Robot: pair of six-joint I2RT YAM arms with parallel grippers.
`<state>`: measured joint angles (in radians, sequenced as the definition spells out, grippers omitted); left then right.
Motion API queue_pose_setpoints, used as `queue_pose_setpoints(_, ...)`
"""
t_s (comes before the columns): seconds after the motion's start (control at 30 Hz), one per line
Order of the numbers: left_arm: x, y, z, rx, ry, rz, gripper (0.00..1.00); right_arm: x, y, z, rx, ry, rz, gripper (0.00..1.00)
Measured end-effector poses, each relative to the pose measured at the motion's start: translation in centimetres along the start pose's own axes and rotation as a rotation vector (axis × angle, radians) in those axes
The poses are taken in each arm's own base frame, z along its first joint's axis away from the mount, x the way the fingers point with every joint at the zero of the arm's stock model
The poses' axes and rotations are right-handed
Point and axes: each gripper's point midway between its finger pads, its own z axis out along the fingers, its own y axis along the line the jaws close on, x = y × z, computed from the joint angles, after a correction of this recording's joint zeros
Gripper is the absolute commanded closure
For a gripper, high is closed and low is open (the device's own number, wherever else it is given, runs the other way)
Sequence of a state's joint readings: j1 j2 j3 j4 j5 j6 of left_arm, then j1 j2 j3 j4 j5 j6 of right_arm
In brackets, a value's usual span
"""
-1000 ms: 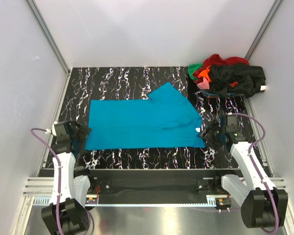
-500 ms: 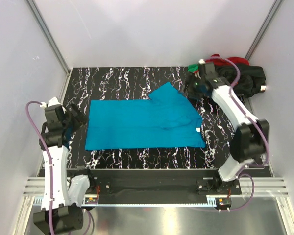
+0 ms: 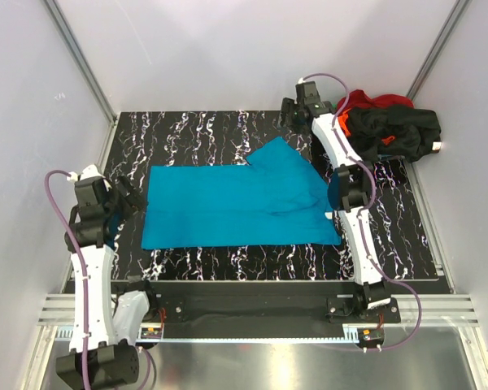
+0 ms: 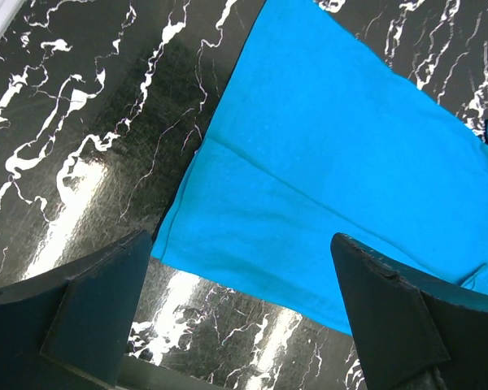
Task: Fold and stack the t-shirts
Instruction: Fold the tshirt
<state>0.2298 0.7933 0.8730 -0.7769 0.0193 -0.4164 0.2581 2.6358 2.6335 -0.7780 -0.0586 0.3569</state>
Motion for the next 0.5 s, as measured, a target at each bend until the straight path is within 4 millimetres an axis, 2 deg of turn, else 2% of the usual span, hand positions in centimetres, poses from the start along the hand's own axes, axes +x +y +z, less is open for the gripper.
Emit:
queue_pose_setpoints(0.2,-0.3,-0.2,-0.5,0.012,-0.025,0.002,0.01,2.5,-1.9,3.1,0.047,0.05,-0.03,0.12)
queue_pose_setpoints(0.37,-0.2,-0.2,-0.5,0.015,-0.022,0.003,0.01,3.9,-2.4,4.9,0.045,0.072,-0.032,0.12)
queue_pose_setpoints(0.5,-0.2,-0.3,-0.6,0.017,-0.023,0.004,0.01,3.6,-1.7,5.3,0.01,0.06,-0.018,0.17)
